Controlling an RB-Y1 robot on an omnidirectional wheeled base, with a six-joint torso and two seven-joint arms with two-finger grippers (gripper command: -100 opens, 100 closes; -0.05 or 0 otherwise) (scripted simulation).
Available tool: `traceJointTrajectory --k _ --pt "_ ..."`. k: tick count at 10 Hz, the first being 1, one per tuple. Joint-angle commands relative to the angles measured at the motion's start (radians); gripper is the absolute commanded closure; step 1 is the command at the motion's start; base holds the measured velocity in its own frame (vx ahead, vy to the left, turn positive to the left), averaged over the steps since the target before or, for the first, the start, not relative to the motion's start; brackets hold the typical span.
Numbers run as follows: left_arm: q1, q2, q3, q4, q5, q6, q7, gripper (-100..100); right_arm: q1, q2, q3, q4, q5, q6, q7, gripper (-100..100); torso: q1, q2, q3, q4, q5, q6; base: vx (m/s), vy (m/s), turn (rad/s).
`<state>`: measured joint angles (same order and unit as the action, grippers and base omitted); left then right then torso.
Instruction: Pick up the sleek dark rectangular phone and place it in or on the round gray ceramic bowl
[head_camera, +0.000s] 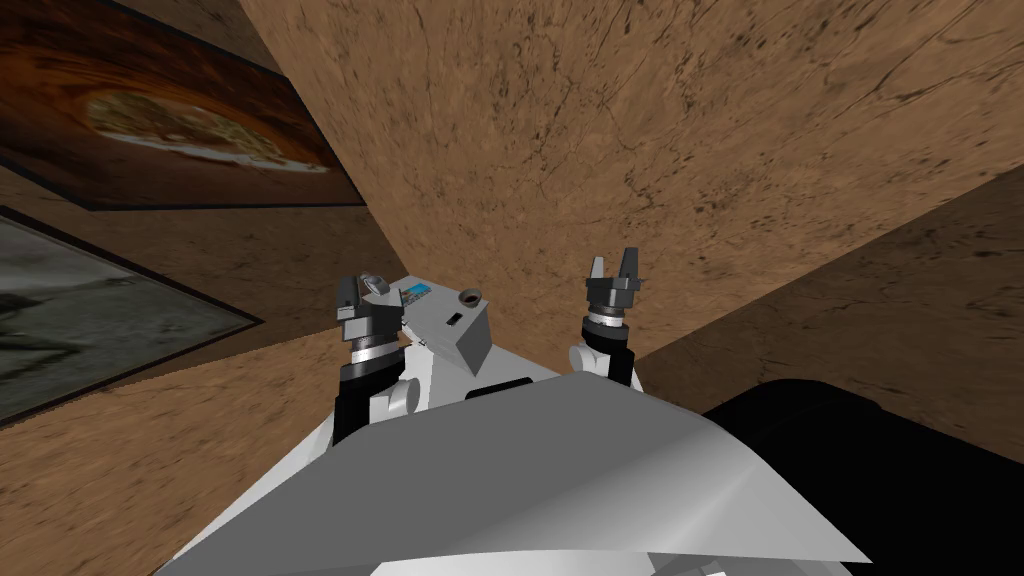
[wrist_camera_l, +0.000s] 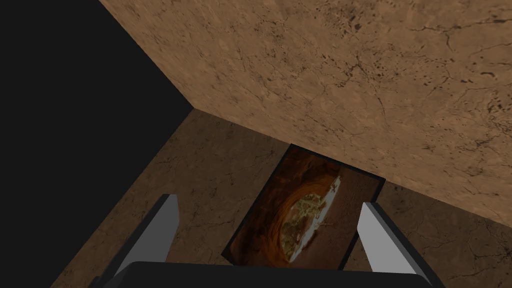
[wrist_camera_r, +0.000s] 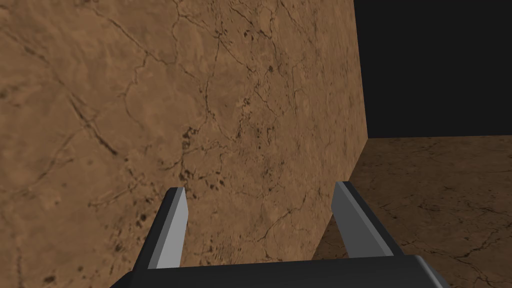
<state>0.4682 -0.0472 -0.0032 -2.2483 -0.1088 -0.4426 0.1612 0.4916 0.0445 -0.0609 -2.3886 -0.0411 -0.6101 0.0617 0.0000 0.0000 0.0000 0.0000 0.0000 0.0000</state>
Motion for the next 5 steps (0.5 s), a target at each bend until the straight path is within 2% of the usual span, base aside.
traceJointTrajectory --k 1,5 --pt "-0.005 0.043 0.006 0.007 0.003 0.008 0.004 -100 0.0 0.0 0.0 0.0 0.0 0.0 0.0 0 0.0 0.0 0.0 0.0 0.0 0.0 -0.004 -0.015 0.006" --pt "-0.039 0.159 0.038 0.053 0.024 0.062 0.032 -100 0.0 0.0 0.0 0.0 0.0 0.0 0.0 0 -0.003 0.001 0.001 0.0 -0.001 0.0 -0.015 -0.052 0.012"
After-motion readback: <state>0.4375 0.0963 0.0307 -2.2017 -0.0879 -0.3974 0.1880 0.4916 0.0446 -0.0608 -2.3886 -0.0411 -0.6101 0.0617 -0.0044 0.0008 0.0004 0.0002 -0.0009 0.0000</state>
